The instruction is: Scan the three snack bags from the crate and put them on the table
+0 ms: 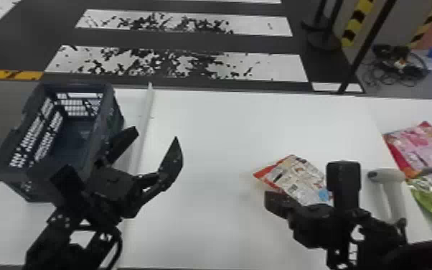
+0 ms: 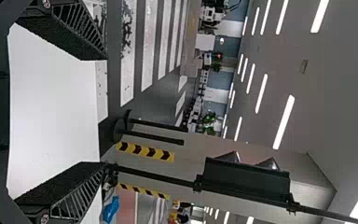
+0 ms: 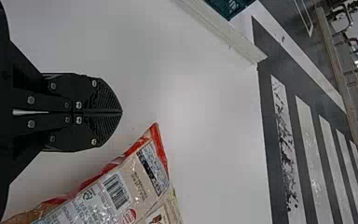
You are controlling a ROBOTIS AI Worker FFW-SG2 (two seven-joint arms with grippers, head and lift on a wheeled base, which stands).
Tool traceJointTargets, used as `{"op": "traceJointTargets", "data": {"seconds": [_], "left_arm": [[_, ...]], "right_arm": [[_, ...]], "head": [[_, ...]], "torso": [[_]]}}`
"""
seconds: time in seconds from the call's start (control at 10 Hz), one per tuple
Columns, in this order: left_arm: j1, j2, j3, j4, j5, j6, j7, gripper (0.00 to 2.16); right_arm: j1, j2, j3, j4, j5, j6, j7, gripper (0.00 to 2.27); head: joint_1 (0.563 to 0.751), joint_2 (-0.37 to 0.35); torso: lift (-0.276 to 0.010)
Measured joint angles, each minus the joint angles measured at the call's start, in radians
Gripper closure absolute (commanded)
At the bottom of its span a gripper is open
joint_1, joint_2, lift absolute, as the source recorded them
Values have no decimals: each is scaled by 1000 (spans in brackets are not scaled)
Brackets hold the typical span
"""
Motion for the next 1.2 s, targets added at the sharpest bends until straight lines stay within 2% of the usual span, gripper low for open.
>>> {"op": "traceJointTargets", "data": {"seconds": [0.3, 0.7, 0.9, 1.2], "left_arm": [[5, 19, 6, -1, 9, 1, -6, 66], [26, 27, 32, -5, 37, -27, -16, 66], [29, 29, 47, -5, 51, -31, -24, 66], [30, 29, 57, -2, 55, -31, -25, 66]], "right_arm": [[-71, 5, 107, 106, 82, -75, -97, 2243], [-234, 29, 222, 292, 151, -80, -246, 2243], [-293, 44, 229, 366, 160, -90, -274, 2243], [-343, 46, 221, 429, 160, -136, -300, 2243]], "head": [[695, 16], [695, 46], [695, 52], [695, 44]], "torso": [[-94], [-94], [-94], [-94]]}}
